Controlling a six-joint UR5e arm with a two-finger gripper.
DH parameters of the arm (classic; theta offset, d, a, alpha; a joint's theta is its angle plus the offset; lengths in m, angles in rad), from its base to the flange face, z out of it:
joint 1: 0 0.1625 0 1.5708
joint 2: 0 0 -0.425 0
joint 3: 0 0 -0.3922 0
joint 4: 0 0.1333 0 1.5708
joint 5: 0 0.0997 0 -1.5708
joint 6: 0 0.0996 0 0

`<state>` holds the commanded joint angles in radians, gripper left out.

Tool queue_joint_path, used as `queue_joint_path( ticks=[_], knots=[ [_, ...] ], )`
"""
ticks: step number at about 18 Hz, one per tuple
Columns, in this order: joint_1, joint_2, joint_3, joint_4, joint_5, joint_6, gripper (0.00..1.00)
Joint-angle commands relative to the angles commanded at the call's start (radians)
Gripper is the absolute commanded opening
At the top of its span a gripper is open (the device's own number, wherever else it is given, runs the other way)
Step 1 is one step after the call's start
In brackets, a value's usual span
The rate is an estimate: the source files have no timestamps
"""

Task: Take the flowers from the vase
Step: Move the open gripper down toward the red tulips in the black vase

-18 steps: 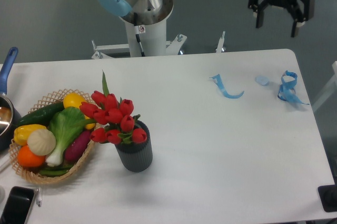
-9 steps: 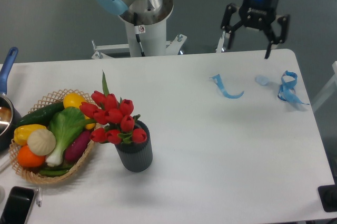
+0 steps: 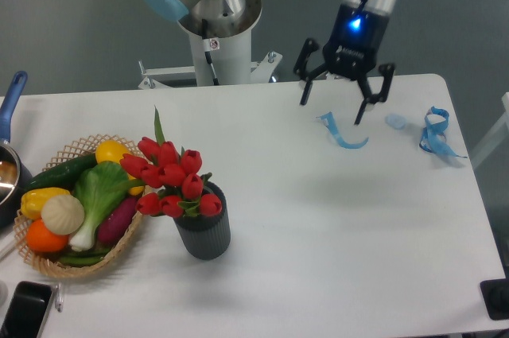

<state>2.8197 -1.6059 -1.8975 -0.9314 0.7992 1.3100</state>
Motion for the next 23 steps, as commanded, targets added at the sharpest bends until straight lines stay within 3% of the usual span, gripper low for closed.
queue_joint_path(
  ticks=[4,12,17,23],
  knots=[
    [-0.087,-0.057,-0.002,0.057,-0.003,0.0,1.0],
    [-0.161,-0.063,-0.015,0.063,-0.072,0.003,1.0],
    [-0.19,-0.083,-0.041,0.062,-0.072,0.103,1.0],
    [-0.232,-0.117,-0.049,0.059,-0.107,0.065,1.0]
  ],
)
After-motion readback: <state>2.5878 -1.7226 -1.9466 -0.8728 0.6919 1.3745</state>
